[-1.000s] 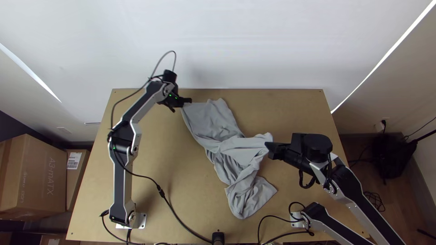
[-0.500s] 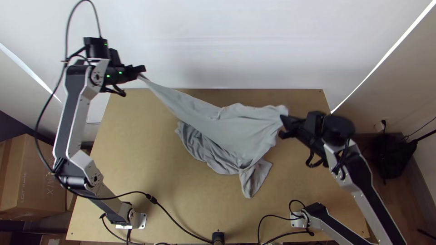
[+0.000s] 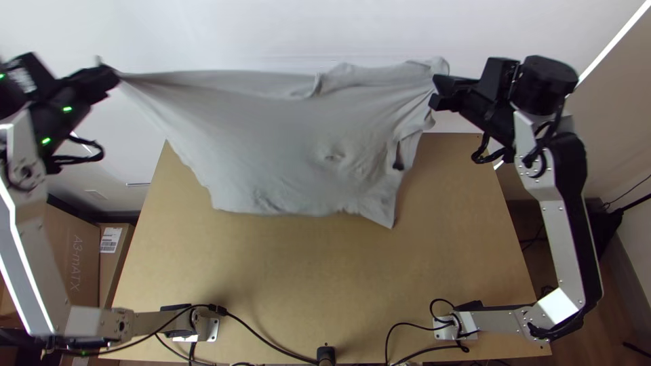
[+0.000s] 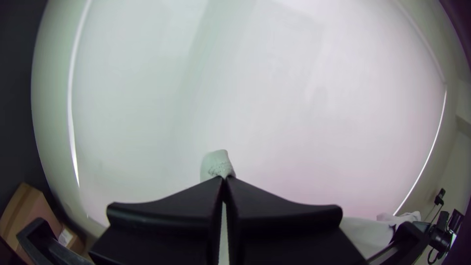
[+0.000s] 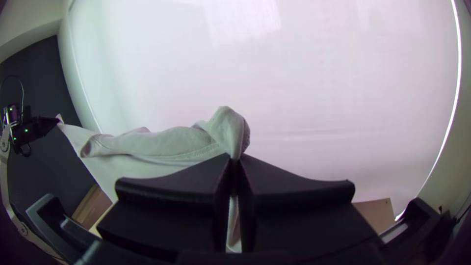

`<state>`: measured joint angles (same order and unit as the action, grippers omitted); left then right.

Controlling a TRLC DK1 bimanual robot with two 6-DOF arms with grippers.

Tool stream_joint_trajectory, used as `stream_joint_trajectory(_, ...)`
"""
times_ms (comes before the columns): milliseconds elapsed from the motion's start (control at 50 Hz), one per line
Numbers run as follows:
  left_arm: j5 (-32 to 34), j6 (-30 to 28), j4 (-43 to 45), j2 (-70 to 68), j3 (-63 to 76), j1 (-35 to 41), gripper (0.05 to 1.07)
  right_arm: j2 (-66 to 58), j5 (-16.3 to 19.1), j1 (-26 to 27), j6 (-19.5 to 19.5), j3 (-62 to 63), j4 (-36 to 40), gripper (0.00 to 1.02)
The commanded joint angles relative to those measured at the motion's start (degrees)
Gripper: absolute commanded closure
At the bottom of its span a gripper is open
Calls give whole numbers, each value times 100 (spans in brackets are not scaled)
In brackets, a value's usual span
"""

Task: Fold the t-shirt

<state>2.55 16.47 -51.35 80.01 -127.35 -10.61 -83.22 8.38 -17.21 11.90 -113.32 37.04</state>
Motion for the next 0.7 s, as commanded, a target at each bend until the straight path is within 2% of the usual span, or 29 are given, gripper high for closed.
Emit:
stream_joint_trajectory(0,-61,-56,486,-618,-176,-354,105,210,-82,-89,-65,-806,-39,100)
stream_joint_trajectory(120,-61,-118,846,-1233,-53,-574,105,456,-118,-81,330,-1492,-30,100)
stream_joint_trajectory(200,-61,-258,1154,-1717,140,-749,105,816,-161,-72,330,-1544,-83,100)
stream_joint_trajectory(460,-52,-355,1075,-2929,580,-600,105,2029,-170,-89,647,-1377,137,100)
stream_joint_trajectory(680,0,-206,837,-3360,729,-442,105,2372,-118,-256,770,-1360,462,100)
